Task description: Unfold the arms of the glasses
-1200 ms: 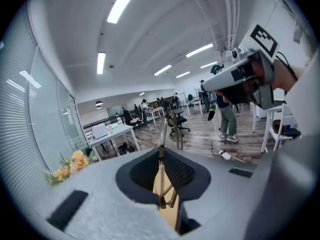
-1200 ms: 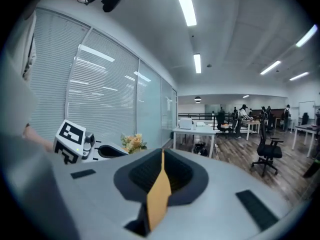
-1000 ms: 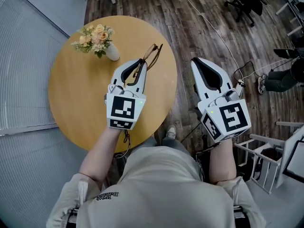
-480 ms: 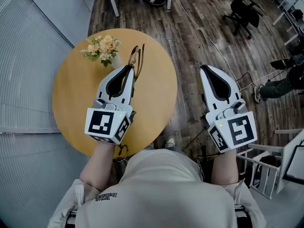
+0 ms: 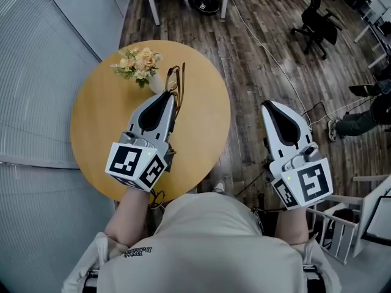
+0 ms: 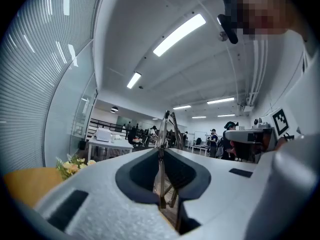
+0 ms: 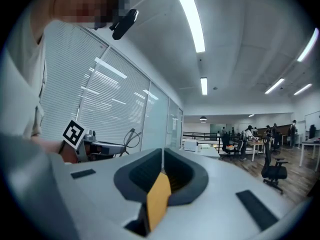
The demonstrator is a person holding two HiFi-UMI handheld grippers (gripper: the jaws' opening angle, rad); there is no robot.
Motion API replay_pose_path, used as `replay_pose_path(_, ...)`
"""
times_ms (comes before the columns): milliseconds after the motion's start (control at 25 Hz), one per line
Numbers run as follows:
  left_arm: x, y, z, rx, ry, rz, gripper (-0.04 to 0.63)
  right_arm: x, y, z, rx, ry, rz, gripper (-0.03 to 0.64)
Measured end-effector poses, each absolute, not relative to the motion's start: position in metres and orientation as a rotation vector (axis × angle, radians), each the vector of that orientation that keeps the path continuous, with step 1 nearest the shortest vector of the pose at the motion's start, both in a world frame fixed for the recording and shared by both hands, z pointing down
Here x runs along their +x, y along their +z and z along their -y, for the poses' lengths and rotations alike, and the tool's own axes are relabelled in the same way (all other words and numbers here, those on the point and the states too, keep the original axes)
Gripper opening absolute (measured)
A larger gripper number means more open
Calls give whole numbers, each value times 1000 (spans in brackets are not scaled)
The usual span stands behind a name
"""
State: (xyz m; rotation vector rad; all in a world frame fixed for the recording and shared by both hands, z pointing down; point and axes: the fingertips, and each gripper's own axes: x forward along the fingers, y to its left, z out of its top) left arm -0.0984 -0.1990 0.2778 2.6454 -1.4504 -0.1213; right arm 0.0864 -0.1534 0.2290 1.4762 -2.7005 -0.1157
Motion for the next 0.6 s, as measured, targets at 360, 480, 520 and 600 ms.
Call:
replay_pose_path(360,-94,296,188,2584,-146,1385,44,87,253,139,1430,-38,2693,34)
replay_pose_path(480,-94,293,185,2592,-141,1380,44,88,256,137,1425,-25,2691,34)
replay_pose_path(520,-94,292,184,2594,-140,1379,44,88,257,137,1425,-24,2691,34)
replay_pose_path(600,-93,292,183,2596,-134,1375,44,88,255,138,1432,-20,2698,34)
